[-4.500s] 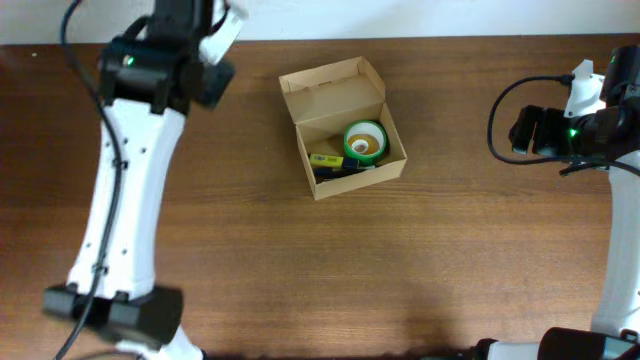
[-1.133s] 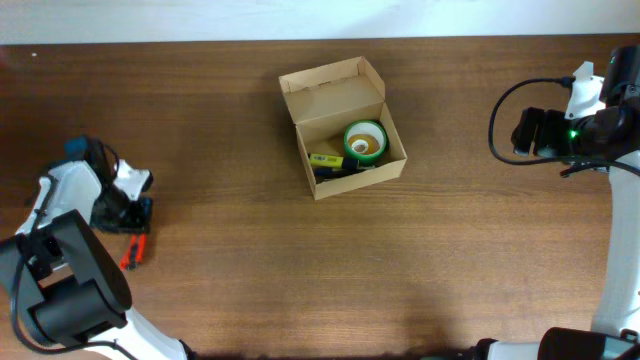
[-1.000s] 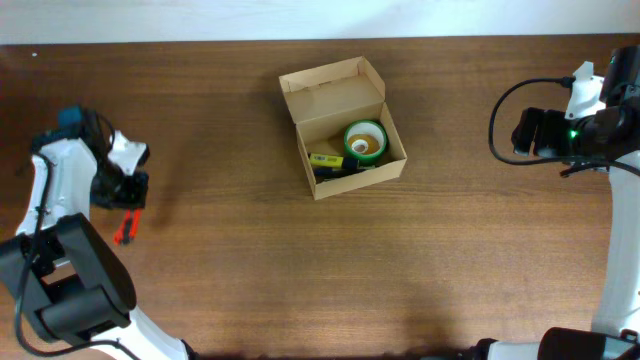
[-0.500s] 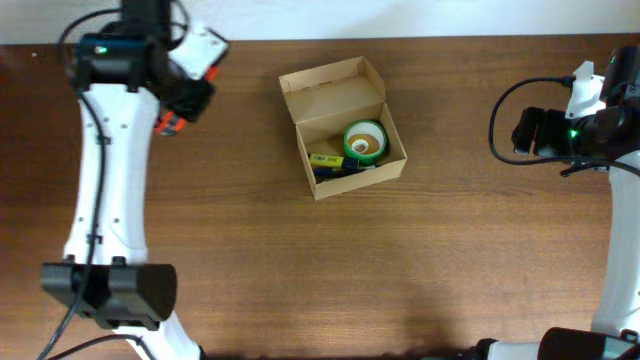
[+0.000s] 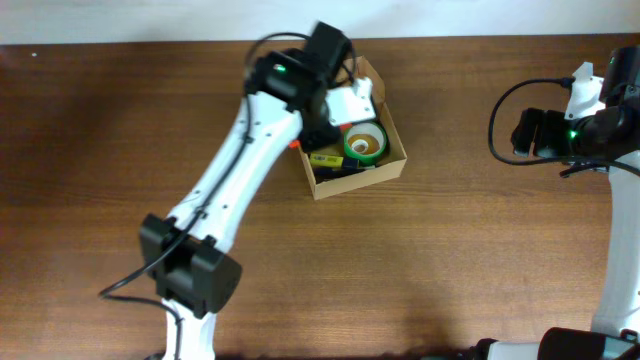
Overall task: Pack container
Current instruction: 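Carry the red cutter into the box and lower it beside the tape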
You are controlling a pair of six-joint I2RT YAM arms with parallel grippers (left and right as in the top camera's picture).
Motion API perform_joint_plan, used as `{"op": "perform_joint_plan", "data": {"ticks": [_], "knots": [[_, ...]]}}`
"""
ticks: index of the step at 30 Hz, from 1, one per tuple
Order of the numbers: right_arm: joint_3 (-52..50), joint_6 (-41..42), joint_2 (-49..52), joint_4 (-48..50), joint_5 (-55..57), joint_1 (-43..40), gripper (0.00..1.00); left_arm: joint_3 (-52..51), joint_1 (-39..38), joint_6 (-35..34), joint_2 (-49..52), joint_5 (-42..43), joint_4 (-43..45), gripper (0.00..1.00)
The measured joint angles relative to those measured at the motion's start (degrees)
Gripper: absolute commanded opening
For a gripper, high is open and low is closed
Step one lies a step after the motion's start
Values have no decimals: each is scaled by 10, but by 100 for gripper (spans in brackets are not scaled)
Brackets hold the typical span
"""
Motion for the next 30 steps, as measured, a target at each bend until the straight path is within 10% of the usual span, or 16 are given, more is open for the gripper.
{"op": "perform_joint_plan", "data": {"ticks": [30], "knots": [[0, 0, 0, -3, 0, 0, 98, 3, -32, 10, 142, 9, 118, 1]]}}
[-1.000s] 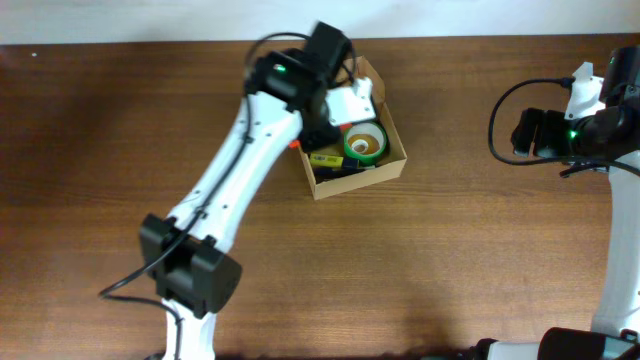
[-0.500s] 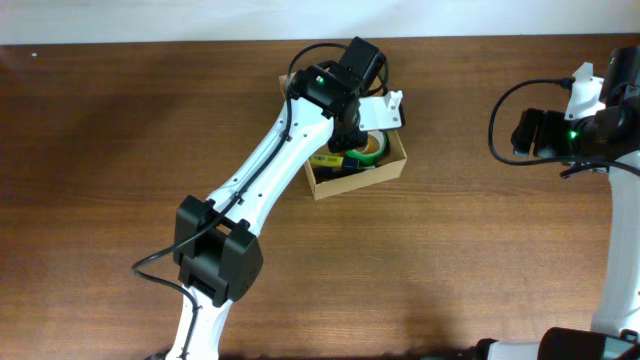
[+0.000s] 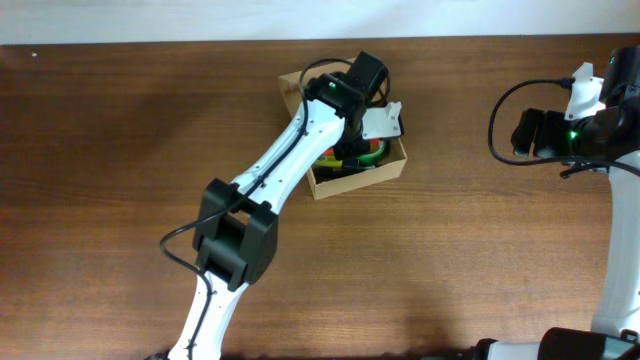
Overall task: Pack container
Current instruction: 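Carry the red cutter into the box and lower it beside the tape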
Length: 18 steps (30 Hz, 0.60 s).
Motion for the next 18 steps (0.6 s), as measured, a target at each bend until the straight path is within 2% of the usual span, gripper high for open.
{"op": "perform_joint_plan", "data": {"ticks": [18], "knots": [[0, 0, 0, 0, 0, 0, 98, 1, 0, -65, 6, 11, -7, 1]]}}
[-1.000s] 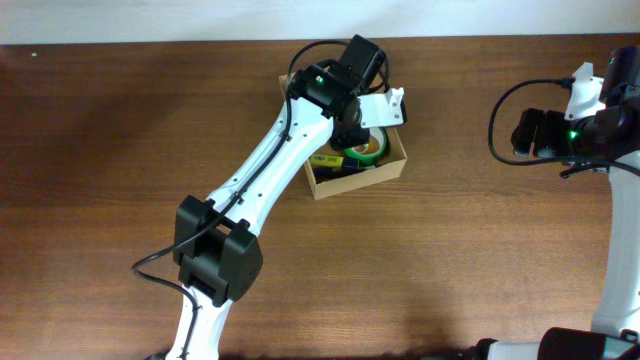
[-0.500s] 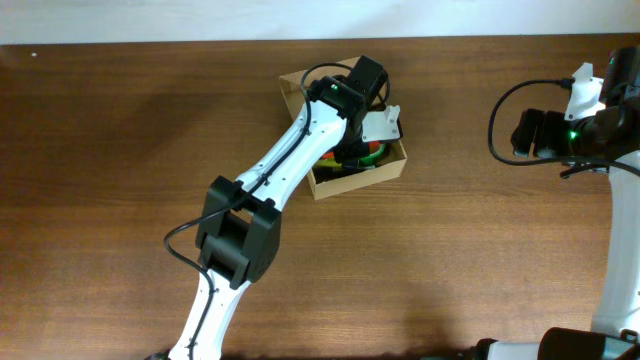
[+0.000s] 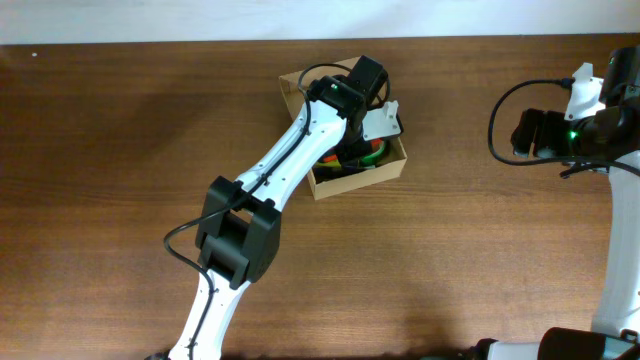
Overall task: Pack container
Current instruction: 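Carry the red cutter into the box and lower it beside the tape, then release the cutter and raise both grippers to the box lid flaps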
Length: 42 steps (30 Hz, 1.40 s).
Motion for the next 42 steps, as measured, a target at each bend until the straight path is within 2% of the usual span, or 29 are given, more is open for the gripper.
{"op": "perform_joint_plan", "data": {"ticks": [14, 15, 16, 17, 18, 21, 27, 34, 35, 39, 40, 42], "knots": [[0, 0, 0, 2, 0, 0, 98, 1, 0, -5, 31, 3, -18, 2], [0, 0, 0, 2, 0, 0, 98, 1, 0, -5, 31, 3, -17, 20], [0, 0, 0, 2, 0, 0, 97, 1, 0, -7, 31, 3, -15, 43], [0, 0, 0, 2, 0, 0, 97, 1, 0, -9, 31, 3, -11, 58], [0, 0, 0, 2, 0, 0, 98, 1, 0, -13, 31, 4, -6, 82], [0, 0, 0, 2, 0, 0, 98, 1, 0, -24, 34, 3, 7, 94], [0, 0, 0, 2, 0, 0, 98, 23, 2, -36, 40, 3, 0, 94], [0, 0, 0, 3, 0, 0, 98, 158, 2, -51, 43, -3, -32, 89], [0, 0, 0, 4, 0, 0, 97, 173, 2, -53, 43, -4, -38, 84], [0, 0, 0, 4, 0, 0, 98, 243, 2, -65, 43, -10, -82, 81], [0, 0, 0, 4, 0, 0, 94, 261, 2, -70, 43, -16, -95, 73], [0, 1, 0, 5, 0, 0, 85, 291, 2, -88, 43, -35, -109, 36]]}}
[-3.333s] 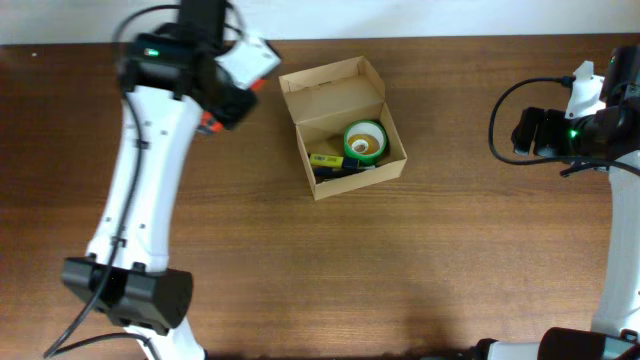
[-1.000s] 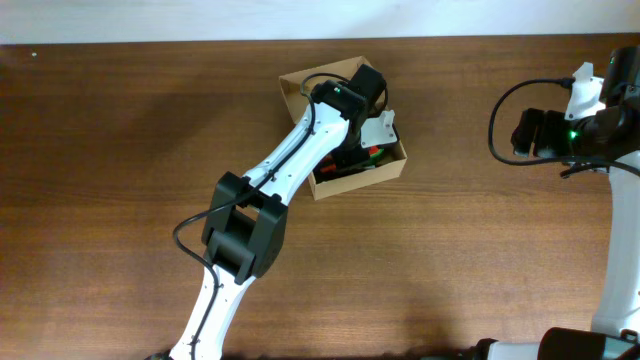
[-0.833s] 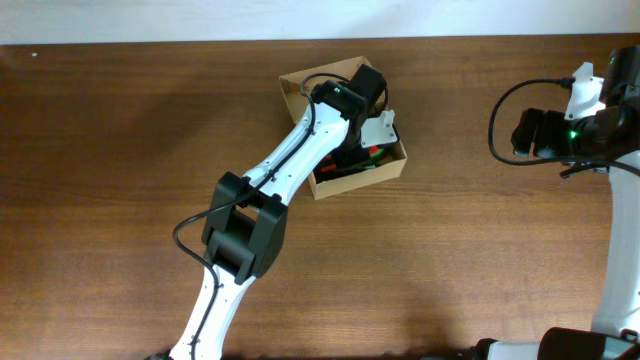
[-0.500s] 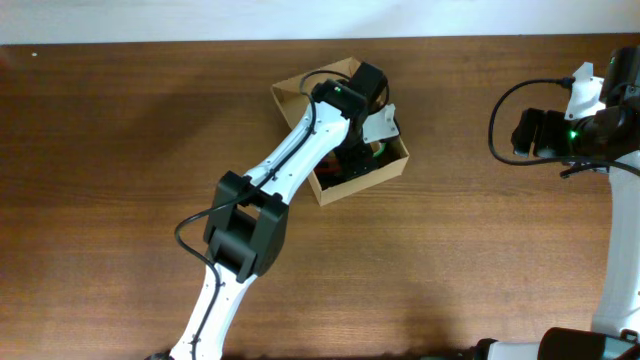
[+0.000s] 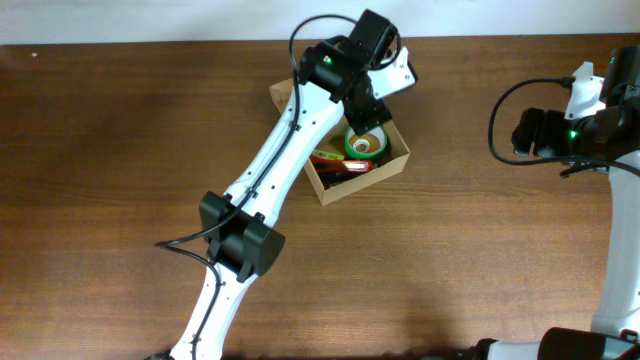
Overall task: Pack container
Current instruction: 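Release the cutter and raise both grippers to the box lid flaps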
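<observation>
An open cardboard box [image 5: 402, 152] sits at the table's far middle. Inside lie a green tape roll [image 5: 365, 143] and a red-and-yellow item [image 5: 333, 158], with a dark object along the front wall. My left gripper [image 5: 372, 103] hangs over the box's far edge, just behind the roll. The overhead view does not show whether its dark fingers are open or shut, or whether they hold anything. Far to the right, well apart from the box, my right gripper [image 5: 528, 133] points left. Its jaws cannot be made out.
My left arm [image 5: 270, 180] stretches diagonally from the front left up to the box and covers the box's left part. A black cable [image 5: 500, 110] loops beside the right arm. Bare brown table surrounds the box.
My left gripper was down inside the box over the green roll; now it is at the box's far edge, and the roll and red item show. The box has turned slightly. The right arm has not moved.
At first my left gripper was at the box's far left side, with the roll in plain view. At the two following moments it was low in the box's right part, covering the roll. Now it is back at the far rim, contents uncovered.
</observation>
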You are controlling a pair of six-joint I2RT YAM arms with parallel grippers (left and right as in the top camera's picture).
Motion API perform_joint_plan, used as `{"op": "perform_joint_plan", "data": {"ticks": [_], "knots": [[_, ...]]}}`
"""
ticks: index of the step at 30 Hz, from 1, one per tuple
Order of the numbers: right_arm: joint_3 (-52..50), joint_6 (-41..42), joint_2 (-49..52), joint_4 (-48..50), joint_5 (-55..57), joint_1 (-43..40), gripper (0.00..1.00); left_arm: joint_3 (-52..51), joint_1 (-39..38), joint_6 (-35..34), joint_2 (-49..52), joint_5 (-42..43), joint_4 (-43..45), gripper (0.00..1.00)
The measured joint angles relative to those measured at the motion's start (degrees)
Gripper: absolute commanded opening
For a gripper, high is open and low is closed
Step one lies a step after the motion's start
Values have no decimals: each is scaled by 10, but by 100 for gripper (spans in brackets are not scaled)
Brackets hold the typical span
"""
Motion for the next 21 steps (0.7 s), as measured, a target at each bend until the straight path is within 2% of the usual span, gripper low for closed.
{"op": "perform_joint_plan", "data": {"ticks": [1, 2, 3, 4, 5, 8, 15, 21], "knots": [[0, 0, 0, 1, 0, 0, 71, 14, 0, -6, 0, -13, -6, 17], [0, 2, 0, 4, 0, 0, 45, 28, 0, -12, -1, -35, -8, 2], [0, 0, 0, 6, 0, 0, 28, 31, 0, -18, -3, -51, -8, 2], [0, -1, 0, 9, 0, 0, 18, 31, 1, -24, -6, -65, -10, 2], [0, -1, 0, 15, 0, 0, 12, 31, 2, -30, -9, -78, -13, 2], [0, 1, 0, 31, 0, 0, 4, 31, 19, -51, -31, -98, -16, 2], [0, 1, 14, 69, -13, 0, 4, 23, 145, -112, -112, -115, -7, 2], [0, -7, 92, 70, -54, 3, 3, -69, 265, -146, -147, -67, 12, 2]]}}
